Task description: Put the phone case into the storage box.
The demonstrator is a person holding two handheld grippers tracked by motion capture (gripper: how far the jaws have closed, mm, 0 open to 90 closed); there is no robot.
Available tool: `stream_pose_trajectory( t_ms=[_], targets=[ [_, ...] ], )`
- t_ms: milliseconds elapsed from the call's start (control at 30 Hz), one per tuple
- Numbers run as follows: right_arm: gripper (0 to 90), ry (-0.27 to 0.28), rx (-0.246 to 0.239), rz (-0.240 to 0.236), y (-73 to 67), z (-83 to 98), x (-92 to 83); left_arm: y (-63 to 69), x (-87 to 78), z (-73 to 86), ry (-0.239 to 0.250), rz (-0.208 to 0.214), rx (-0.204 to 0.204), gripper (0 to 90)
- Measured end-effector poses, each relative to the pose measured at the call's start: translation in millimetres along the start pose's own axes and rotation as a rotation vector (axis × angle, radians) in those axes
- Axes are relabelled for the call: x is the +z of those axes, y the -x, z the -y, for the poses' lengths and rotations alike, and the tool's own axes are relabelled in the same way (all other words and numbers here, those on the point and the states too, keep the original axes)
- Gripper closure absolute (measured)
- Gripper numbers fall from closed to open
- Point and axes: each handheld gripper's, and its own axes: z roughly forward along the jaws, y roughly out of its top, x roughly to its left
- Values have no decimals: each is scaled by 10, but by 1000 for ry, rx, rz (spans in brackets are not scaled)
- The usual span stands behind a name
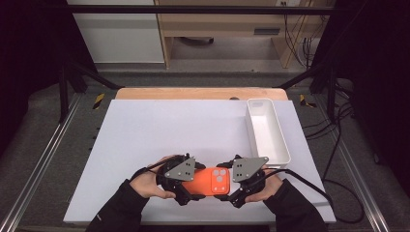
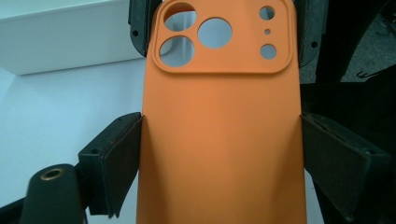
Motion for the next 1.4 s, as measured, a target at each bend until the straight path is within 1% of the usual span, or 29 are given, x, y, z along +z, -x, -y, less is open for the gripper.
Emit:
stream_pose_trajectory(
  t_ms=[33,67,100,167,267,333,400,533,600,667,733,800,933,1067,1133,1267,1400],
  targets=[
    [162,-2,3,-2,2,0,-1,-2,3,-1,-2,1,-4,153],
    [162,-3,7,-3,3,0,-1,0,6,-3,-4,-8,-7,148],
    [161,-8,16,-4,11,1,-1,0,8,-4,-5,-13,-10,132],
    [161,-12,18,-9,23,4,1,-5,5,-5,-5,-19,-21,114],
    [163,-18,25,-9,29,6,12,-17,-20,2,11,-23,-42,88],
    [163,-27,26,-10,39,11,16,-20,-44,14,20,-37,-54,74],
    [164,-38,32,-1,53,12,10,-24,-76,36,26,-46,-75,57],
    [164,-50,40,5,81,4,-13,-28,-128,97,34,-80,-118,22],
    [164,-51,42,8,97,-4,-35,-35,-156,130,30,-98,-142,8],
    [164,-55,46,14,113,-14,-64,-42,-176,157,30,-105,-165,3],
    [163,-62,46,17,127,-21,-86,-46,-186,176,24,-117,-176,0],
    [163,-77,47,16,144,-30,-108,-50,-189,193,15,-133,-195,0],
    [163,-101,49,25,175,-44,-160,-57,-185,222,0,-135,-213,0],
    [162,-116,46,32,200,-61,-210,-58,-164,236,-15,-128,-209,0],
    [162,-126,46,31,215,-78,-240,-53,-148,237,-23,-132,-209,0],
    [161,-150,40,31,234,-130,-286,-58,-110,233,-43,-129,-234,0],
    [160,-168,33,31,253,-202,-317,-52,-81,225,-52,-130,-252,0]
  ],
)
